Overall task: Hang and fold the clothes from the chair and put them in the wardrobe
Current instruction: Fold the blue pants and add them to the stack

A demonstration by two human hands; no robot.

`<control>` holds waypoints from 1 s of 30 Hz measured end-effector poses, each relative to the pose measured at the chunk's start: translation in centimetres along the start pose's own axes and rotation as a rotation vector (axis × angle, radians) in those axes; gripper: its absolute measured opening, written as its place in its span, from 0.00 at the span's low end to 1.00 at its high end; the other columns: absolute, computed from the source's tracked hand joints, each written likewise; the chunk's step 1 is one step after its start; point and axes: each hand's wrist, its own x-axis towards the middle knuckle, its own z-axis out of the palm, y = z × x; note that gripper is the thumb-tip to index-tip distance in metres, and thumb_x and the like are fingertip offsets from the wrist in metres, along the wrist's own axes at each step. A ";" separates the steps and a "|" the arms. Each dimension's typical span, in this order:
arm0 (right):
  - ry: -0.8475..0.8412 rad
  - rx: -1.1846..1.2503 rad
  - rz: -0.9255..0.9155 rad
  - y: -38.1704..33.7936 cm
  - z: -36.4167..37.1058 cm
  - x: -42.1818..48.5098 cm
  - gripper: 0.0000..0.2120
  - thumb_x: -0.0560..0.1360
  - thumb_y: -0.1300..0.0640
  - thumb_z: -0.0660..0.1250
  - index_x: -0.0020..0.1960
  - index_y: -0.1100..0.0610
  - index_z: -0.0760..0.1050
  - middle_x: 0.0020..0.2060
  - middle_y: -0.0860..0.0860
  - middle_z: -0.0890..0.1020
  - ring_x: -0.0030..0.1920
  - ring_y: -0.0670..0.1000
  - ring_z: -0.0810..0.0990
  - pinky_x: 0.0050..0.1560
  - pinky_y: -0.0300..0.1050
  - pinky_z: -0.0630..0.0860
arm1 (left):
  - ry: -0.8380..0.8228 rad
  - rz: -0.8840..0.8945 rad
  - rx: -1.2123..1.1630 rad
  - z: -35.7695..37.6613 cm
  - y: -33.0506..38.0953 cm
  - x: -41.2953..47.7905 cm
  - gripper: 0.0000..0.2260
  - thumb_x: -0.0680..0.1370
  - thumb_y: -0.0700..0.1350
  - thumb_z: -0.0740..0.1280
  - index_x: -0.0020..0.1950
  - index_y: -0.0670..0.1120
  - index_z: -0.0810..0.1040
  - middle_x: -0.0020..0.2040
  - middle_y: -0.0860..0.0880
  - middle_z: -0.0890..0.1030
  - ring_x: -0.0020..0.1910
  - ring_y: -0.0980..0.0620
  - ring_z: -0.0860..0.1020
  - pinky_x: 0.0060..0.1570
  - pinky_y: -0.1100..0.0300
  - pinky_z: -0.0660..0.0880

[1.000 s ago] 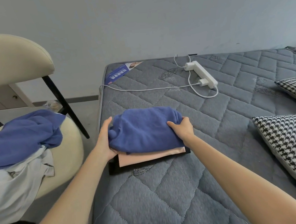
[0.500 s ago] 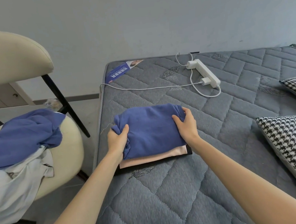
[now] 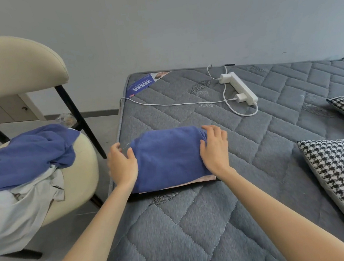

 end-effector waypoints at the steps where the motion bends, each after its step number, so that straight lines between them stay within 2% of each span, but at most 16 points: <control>1: -0.011 -0.005 -0.108 -0.5 0.4 0.0 0.19 0.76 0.64 0.61 0.66 0.60 0.72 0.65 0.56 0.73 0.64 0.59 0.68 0.62 0.55 0.68 | 0.046 0.109 0.098 0.2 0.1 -0.3 0.18 0.79 0.43 0.63 0.68 0.42 0.69 0.65 0.42 0.73 0.64 0.41 0.71 0.64 0.47 0.66; 4: -0.120 0.006 -0.295 -2.0 2.1 0.3 0.19 0.77 0.61 0.58 0.66 0.61 0.73 0.65 0.56 0.75 0.66 0.58 0.71 0.68 0.54 0.66 | 0.042 0.486 0.309 2.0 0.7 -1.7 0.17 0.79 0.42 0.62 0.68 0.43 0.71 0.66 0.44 0.74 0.67 0.43 0.70 0.68 0.39 0.61; 6: -0.230 -0.014 -0.318 -2.8 3.0 0.6 0.20 0.79 0.59 0.57 0.71 0.59 0.69 0.70 0.53 0.71 0.72 0.56 0.66 0.73 0.54 0.58 | -0.075 0.657 0.447 3.8 1.2 -2.8 0.18 0.81 0.43 0.59 0.71 0.44 0.68 0.71 0.46 0.70 0.73 0.46 0.64 0.72 0.40 0.53; 8: -0.329 -0.097 -0.304 -2.8 4.0 0.7 0.21 0.82 0.57 0.54 0.75 0.55 0.62 0.74 0.51 0.64 0.76 0.54 0.57 0.76 0.54 0.48 | -0.202 0.717 0.597 5.5 1.2 -3.3 0.21 0.83 0.46 0.55 0.77 0.45 0.60 0.77 0.48 0.60 0.77 0.48 0.53 0.74 0.43 0.46; 11: -0.380 -0.216 -0.240 -1.2 4.9 0.3 0.22 0.84 0.50 0.50 0.77 0.48 0.57 0.77 0.50 0.57 0.78 0.53 0.50 0.76 0.55 0.43 | -0.298 0.612 0.684 6.9 -0.2 -2.5 0.24 0.84 0.51 0.50 0.79 0.47 0.50 0.79 0.48 0.49 0.78 0.48 0.45 0.75 0.50 0.40; 14: -0.341 -0.225 -0.164 0.4 5.7 -0.4 0.26 0.80 0.39 0.45 0.76 0.42 0.57 0.78 0.49 0.53 0.78 0.54 0.47 0.75 0.59 0.40 | -0.323 0.560 0.613 7.3 -1.4 -1.4 0.26 0.83 0.55 0.51 0.79 0.49 0.52 0.79 0.44 0.47 0.78 0.45 0.44 0.75 0.52 0.41; 17: -0.304 -0.179 -0.113 1.1 6.2 -0.7 0.33 0.73 0.33 0.39 0.76 0.40 0.55 0.78 0.49 0.52 0.78 0.54 0.46 0.76 0.59 0.42 | -0.305 0.523 0.609 7.8 -1.7 -1.1 0.27 0.81 0.58 0.53 0.78 0.53 0.52 0.79 0.41 0.45 0.78 0.43 0.43 0.74 0.49 0.37; 19: -0.288 -0.151 -0.101 1.3 6.3 -0.8 0.34 0.73 0.33 0.39 0.76 0.40 0.55 0.78 0.50 0.51 0.78 0.54 0.46 0.76 0.57 0.44 | -0.277 0.480 0.609 7.9 -2.0 -0.7 0.27 0.80 0.61 0.53 0.78 0.55 0.52 0.79 0.40 0.45 0.77 0.41 0.43 0.73 0.46 0.36; 22: -0.276 -0.090 -0.062 1.9 6.4 -1.0 0.30 0.76 0.34 0.45 0.76 0.39 0.56 0.79 0.49 0.50 0.78 0.56 0.46 0.77 0.56 0.46 | -0.295 0.406 0.539 7.4 -2.9 0.3 0.28 0.80 0.61 0.52 0.78 0.54 0.52 0.79 0.43 0.48 0.78 0.44 0.44 0.75 0.46 0.43; 25: -0.307 -0.035 -0.001 2.7 6.0 -1.0 0.25 0.80 0.40 0.50 0.76 0.38 0.52 0.79 0.48 0.48 0.78 0.54 0.46 0.76 0.56 0.47 | -0.339 0.351 0.437 6.3 -3.8 0.9 0.26 0.81 0.59 0.50 0.79 0.54 0.51 0.79 0.49 0.50 0.78 0.47 0.47 0.75 0.46 0.50; 27: -0.349 0.000 0.055 3.1 5.4 -1.1 0.25 0.81 0.41 0.49 0.77 0.38 0.50 0.79 0.48 0.48 0.78 0.52 0.47 0.76 0.58 0.46 | -0.396 0.311 0.395 5.5 -4.3 1.0 0.25 0.82 0.57 0.48 0.79 0.56 0.49 0.79 0.52 0.49 0.78 0.49 0.47 0.75 0.45 0.53; 30: -0.411 -0.018 0.124 3.5 4.3 -1.2 0.25 0.82 0.43 0.47 0.77 0.39 0.47 0.78 0.50 0.50 0.78 0.54 0.48 0.76 0.59 0.47 | -0.457 0.294 0.478 4.2 -4.3 1.3 0.24 0.83 0.57 0.45 0.78 0.57 0.46 0.79 0.54 0.46 0.78 0.46 0.46 0.74 0.43 0.53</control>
